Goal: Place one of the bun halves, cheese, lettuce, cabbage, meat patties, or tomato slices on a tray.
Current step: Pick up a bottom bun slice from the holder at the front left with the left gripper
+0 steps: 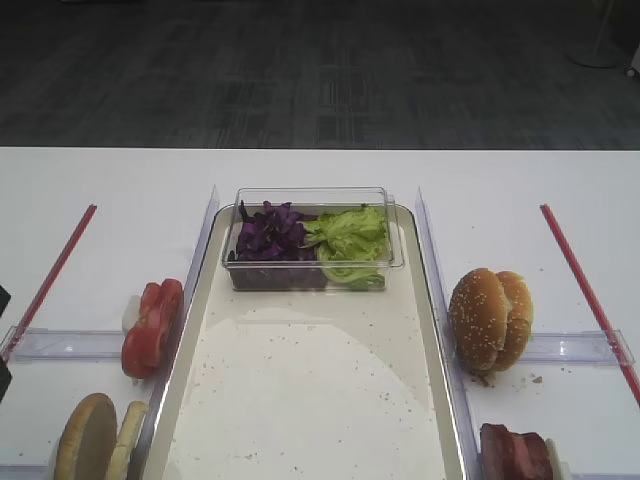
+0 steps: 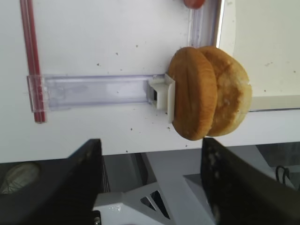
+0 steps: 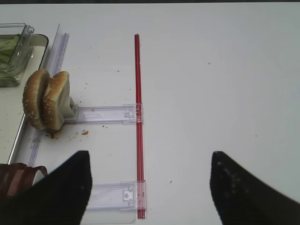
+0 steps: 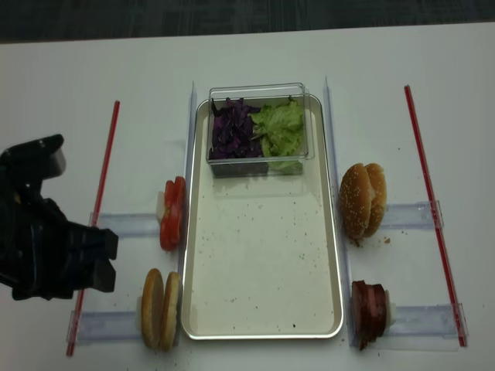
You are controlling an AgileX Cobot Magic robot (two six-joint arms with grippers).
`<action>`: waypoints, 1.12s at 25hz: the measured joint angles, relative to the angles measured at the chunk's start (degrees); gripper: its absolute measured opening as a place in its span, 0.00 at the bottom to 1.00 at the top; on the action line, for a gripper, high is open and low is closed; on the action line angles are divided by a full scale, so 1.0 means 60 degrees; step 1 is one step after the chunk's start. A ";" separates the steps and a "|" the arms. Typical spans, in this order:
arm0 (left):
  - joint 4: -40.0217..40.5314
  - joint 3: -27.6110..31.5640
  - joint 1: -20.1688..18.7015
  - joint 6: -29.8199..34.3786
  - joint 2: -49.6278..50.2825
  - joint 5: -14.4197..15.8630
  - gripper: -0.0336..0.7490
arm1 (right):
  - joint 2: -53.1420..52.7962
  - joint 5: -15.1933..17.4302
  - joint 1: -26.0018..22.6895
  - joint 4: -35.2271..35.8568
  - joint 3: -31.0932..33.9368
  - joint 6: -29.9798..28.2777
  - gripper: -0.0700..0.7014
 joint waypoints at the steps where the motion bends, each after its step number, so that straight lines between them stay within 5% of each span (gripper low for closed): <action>1: 0.0154 0.0000 -0.0223 -0.0183 0.0000 0.0000 0.58 | 0.0000 0.0000 0.0000 0.0000 0.0000 0.0000 0.80; 16: 0.0915 0.0000 -0.4005 -0.3330 0.0000 0.0000 0.58 | 0.0000 0.0000 0.0000 0.0000 0.0000 0.0000 0.80; 28: 0.0915 0.0000 -0.5880 -0.4470 0.0000 0.0000 0.58 | 0.0000 0.0000 0.0000 0.0000 0.0000 0.0000 0.80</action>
